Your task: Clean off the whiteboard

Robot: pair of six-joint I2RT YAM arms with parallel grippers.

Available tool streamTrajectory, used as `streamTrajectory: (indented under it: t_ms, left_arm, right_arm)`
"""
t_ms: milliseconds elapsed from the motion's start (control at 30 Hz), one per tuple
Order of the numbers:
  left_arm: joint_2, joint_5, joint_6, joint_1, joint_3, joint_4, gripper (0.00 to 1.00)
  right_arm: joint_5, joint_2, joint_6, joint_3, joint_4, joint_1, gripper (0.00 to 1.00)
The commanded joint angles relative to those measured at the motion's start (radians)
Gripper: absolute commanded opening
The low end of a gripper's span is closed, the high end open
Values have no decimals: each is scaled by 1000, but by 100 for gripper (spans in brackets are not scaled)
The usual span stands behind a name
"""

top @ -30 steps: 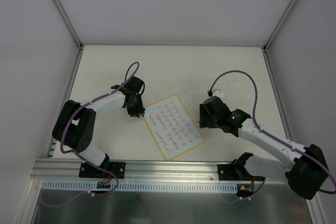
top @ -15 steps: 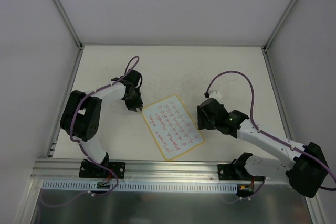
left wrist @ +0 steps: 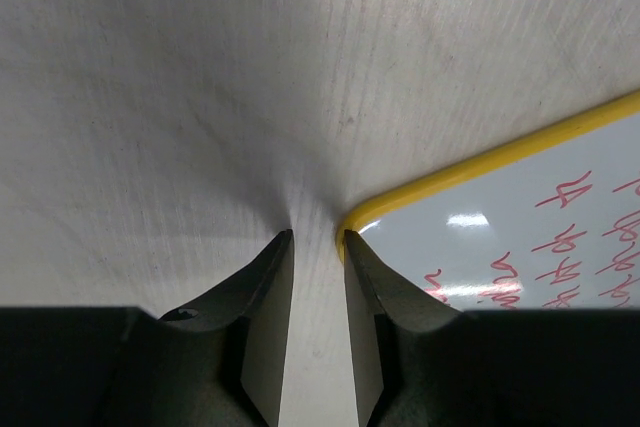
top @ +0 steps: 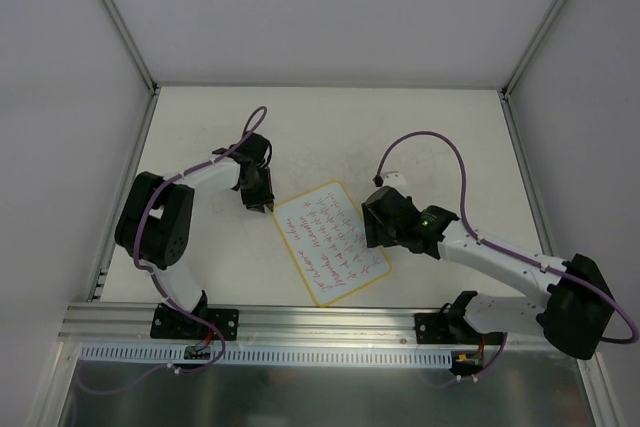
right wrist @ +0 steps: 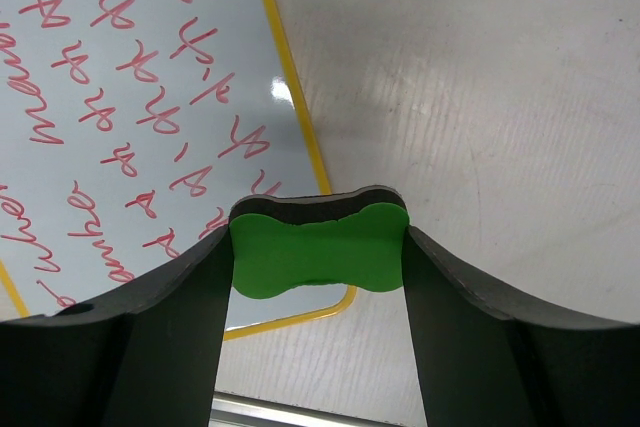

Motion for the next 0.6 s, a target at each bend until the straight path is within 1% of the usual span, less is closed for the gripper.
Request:
streamTrajectory:
  t_ms: [0, 267, 433, 567]
  left_arm:
    - [-45, 48, 30, -10, -12, -13, 27]
    - [-58, 78, 60, -19, 8, -2, 27]
    - [-32, 74, 67, -21, 9, -2, 28]
    - [-3, 44, 62, -21, 5, 0, 24]
  right_arm:
    - [40, 5, 3, 42, -1, 16, 39]
    - [26, 6, 9, 38, 1, 22, 40]
    - [20, 24, 9, 51, 1, 34, 40]
    - [26, 38, 9, 62, 1, 45, 40]
